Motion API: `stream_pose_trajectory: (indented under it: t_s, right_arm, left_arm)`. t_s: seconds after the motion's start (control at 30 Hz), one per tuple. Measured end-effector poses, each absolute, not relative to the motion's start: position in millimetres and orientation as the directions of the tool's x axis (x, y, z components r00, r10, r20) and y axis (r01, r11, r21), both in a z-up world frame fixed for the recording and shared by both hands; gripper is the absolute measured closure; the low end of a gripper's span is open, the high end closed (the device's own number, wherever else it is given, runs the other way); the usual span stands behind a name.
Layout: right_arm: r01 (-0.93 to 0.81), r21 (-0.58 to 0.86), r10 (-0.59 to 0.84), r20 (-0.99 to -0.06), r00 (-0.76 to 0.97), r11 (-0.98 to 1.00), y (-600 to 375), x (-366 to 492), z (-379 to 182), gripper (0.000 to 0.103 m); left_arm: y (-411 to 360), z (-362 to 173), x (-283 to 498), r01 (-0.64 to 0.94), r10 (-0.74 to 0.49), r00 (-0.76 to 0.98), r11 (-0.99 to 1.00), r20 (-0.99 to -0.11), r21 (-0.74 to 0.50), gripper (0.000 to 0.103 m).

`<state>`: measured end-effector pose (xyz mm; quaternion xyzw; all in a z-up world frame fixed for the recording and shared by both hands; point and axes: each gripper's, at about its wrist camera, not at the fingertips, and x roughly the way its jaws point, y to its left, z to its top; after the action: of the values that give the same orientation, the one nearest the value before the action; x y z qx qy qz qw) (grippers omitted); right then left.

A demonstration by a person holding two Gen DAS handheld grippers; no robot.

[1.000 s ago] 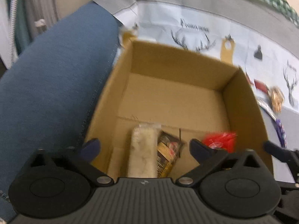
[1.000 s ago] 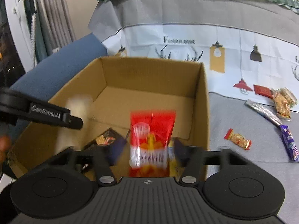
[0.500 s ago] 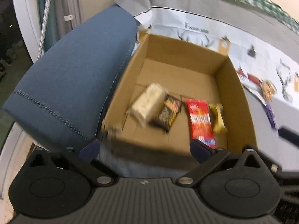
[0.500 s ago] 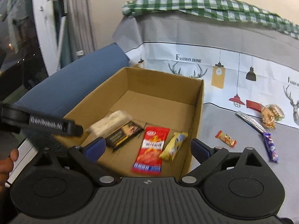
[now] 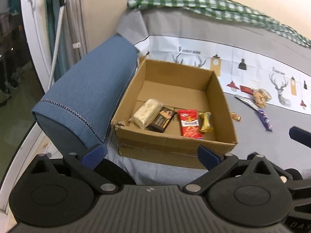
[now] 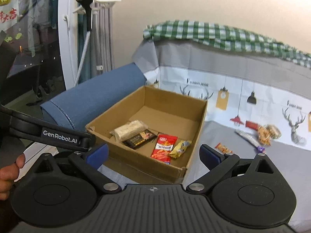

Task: Organize snacks
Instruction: 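Open both tools to release the snacks and lift away from the box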

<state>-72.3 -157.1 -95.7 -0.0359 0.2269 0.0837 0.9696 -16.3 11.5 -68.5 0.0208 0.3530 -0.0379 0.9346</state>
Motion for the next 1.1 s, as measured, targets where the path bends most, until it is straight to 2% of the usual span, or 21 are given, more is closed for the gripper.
stream_pose_trajectory:
  t_s: [0.37,1.1]
  right_arm:
    - [-0.158,-0.015,0.142,-0.366,0.92,0.987,-164,-104,-80,0.003]
    - [-0.153,0.002,0.143,-0.374,0.917,0.988,-164,-105,-82,0.002]
  left_arm:
    - [6,-53,-44,0.09,-0.049,0.789,0.995,-0.613,0.036,0.0]
    - [6,-52,-47,0.092,-0.045,0.787,0.995,-0.616,0.044,0.0]
